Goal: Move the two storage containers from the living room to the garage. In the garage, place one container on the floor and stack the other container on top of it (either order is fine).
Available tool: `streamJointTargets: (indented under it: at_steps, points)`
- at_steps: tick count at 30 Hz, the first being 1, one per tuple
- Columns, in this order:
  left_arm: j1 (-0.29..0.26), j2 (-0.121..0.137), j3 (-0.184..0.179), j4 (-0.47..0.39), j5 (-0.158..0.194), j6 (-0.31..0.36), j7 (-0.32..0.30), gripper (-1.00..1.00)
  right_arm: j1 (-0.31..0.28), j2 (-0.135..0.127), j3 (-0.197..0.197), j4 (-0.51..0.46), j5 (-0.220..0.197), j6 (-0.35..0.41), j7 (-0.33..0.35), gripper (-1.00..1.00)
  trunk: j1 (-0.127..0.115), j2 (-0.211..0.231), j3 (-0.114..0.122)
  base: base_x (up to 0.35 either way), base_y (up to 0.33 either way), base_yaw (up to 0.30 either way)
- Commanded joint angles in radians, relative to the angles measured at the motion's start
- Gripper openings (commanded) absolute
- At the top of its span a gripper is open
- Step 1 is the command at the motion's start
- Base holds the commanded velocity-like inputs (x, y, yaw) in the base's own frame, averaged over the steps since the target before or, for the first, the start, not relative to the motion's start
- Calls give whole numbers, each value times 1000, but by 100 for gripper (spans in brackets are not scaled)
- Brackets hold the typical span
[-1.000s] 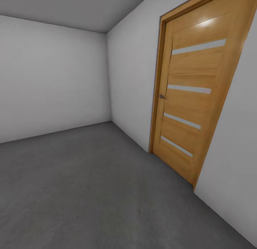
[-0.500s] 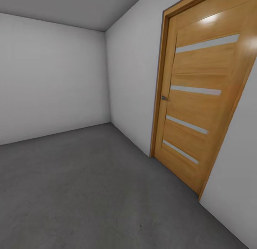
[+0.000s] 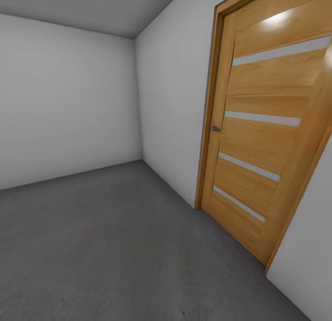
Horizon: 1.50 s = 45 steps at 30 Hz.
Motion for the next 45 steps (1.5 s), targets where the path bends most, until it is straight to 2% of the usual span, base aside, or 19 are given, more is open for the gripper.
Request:
streamJointTargets:
  at_steps: [1, 37, 45]
  points:
    - [0, 0, 1, 0, 2, -3, 0, 100, 0, 0, 1, 0, 0, -1, 0, 100, 1, 0, -1, 324, 0, 0]
    - [0, 0, 1, 0, 2, -4, -1, 100, 0, 2, 1, 0, -10, -4, 0, 100, 1, 0, -1, 324, 0, -1]
    - [0, 0, 1, 0, 1, -4, -3, 100, 0, 2, 2, 0, -8, -4, 0, 100, 1, 0, -1, 324, 0, -179]
